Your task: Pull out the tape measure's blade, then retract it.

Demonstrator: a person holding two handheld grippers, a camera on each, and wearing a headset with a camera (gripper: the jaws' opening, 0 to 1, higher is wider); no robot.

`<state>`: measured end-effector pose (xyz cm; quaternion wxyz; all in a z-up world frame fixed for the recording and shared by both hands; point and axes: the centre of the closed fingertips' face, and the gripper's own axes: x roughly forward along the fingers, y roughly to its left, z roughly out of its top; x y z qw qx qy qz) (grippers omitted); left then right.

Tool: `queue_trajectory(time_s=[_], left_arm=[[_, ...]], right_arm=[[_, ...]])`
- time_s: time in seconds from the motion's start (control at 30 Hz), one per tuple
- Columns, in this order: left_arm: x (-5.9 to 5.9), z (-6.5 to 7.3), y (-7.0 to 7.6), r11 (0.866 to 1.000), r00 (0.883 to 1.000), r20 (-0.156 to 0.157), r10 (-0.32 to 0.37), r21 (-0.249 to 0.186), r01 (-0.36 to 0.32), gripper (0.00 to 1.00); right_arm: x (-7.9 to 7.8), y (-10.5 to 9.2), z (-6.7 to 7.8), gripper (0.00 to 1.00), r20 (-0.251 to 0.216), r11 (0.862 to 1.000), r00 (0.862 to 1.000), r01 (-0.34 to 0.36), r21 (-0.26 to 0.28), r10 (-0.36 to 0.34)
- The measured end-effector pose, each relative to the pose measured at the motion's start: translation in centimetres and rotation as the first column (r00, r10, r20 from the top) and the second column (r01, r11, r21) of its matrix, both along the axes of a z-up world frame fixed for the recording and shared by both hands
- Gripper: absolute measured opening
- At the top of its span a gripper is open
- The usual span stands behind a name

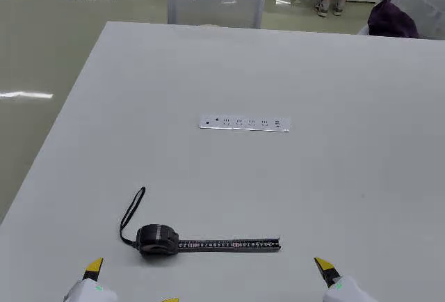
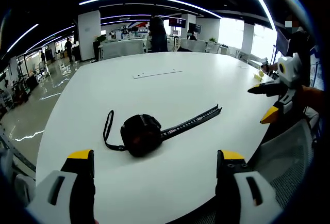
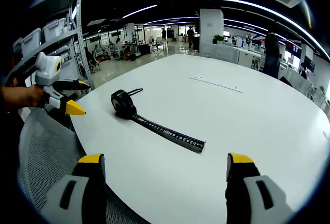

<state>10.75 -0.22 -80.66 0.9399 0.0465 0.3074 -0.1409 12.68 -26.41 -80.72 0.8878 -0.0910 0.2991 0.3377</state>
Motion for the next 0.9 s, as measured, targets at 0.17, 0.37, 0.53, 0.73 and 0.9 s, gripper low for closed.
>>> queue_trajectory(time_s=[0.17,0.37,0.53,0.73,0.9], left_arm=[[0.0,0.0,0.1,1.0,1.0,0.0,0.016,0.003,-0.016,0.97],[0.0,-0.2,-0.2,1.0,1.0,-0.004,0.028,0.005,-0.028,0.97],[0.3,-0.3,-0.4,0.999,0.999,0.0,0.041,0.004,-0.041,0.97],[0.5,-0.4,-0.2,0.998,0.998,-0.001,0.069,0.005,-0.069,0.96],[0.7,-0.7,0.0,0.996,0.996,0.0,0.087,0.005,-0.087,0.97]], right_arm=[[-0.1,0.0,-0.2,0.99,-0.005,1.0,1.0,-0.004,-0.005,0.004],[-0.1,-0.1,-0.2,0.98,-0.004,1.0,1.0,-0.014,-0.008,0.014],[0.0,-0.1,-0.3,0.96,-0.006,0.999,0.999,-0.033,-0.01,0.033],[0.1,0.0,-0.7,0.92,-0.017,0.998,0.998,-0.065,-0.009,0.065],[0.2,0.0,-1.2,0.89,-0.008,0.993,0.993,-0.118,-0.017,0.118]])
